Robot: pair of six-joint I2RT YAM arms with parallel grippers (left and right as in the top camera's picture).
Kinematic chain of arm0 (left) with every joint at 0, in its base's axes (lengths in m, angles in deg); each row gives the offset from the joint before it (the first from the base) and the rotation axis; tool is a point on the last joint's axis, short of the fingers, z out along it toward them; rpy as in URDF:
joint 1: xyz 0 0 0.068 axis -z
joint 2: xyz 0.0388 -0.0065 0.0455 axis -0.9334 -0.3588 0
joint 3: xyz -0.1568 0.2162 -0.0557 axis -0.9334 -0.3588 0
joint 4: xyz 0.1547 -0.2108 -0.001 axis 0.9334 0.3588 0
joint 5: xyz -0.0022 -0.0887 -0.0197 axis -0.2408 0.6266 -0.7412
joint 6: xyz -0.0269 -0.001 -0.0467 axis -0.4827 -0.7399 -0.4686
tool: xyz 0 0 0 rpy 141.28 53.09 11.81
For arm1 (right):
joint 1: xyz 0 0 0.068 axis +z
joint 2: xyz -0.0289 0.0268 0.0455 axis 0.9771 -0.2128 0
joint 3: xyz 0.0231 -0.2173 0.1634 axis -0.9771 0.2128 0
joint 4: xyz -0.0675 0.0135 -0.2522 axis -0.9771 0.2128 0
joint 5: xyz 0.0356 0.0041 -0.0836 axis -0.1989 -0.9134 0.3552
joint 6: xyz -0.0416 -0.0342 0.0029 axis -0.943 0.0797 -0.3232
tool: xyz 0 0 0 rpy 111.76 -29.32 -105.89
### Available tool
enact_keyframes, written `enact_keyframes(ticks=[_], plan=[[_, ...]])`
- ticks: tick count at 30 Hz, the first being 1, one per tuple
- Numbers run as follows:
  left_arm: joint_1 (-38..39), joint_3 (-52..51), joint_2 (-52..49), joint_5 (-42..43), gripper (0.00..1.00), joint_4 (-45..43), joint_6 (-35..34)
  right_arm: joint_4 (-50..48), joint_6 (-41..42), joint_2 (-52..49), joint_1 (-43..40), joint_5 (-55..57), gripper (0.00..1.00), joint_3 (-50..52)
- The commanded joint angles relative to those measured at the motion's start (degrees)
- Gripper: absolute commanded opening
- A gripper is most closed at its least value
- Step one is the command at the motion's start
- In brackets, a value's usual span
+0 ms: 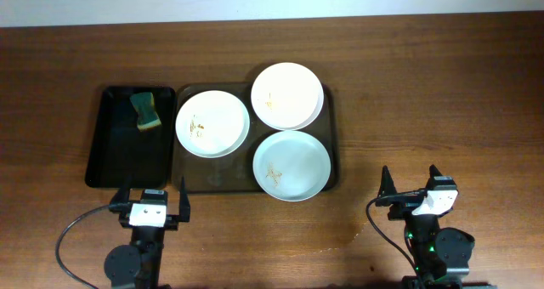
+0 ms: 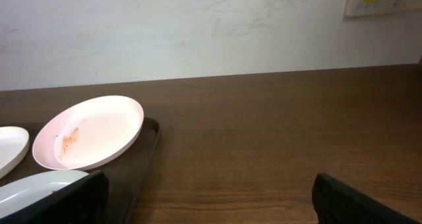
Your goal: Clean dirty plates on tray and stack at the side
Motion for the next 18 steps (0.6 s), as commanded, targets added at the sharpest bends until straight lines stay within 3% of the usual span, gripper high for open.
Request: enact_keyframes(ticks=[1,12,18], plan=[[0.07,-0.13,0.50,0.22,0.99,0.20,0.72,0.15,0.17,0.48,-0.44,-0.11,0.98,0.37],[0.07,-0.11,0.48,0.66,0.99,0.04,0.72,0.15,0.17,0.48,-0.44,-0.31,0.98,0.37],[0.07,-0.04,0.48,4.50,0.99,-6.36,0.68,0.15,0.15,0.48,-0.42,-0.52,0.98,-0.33]])
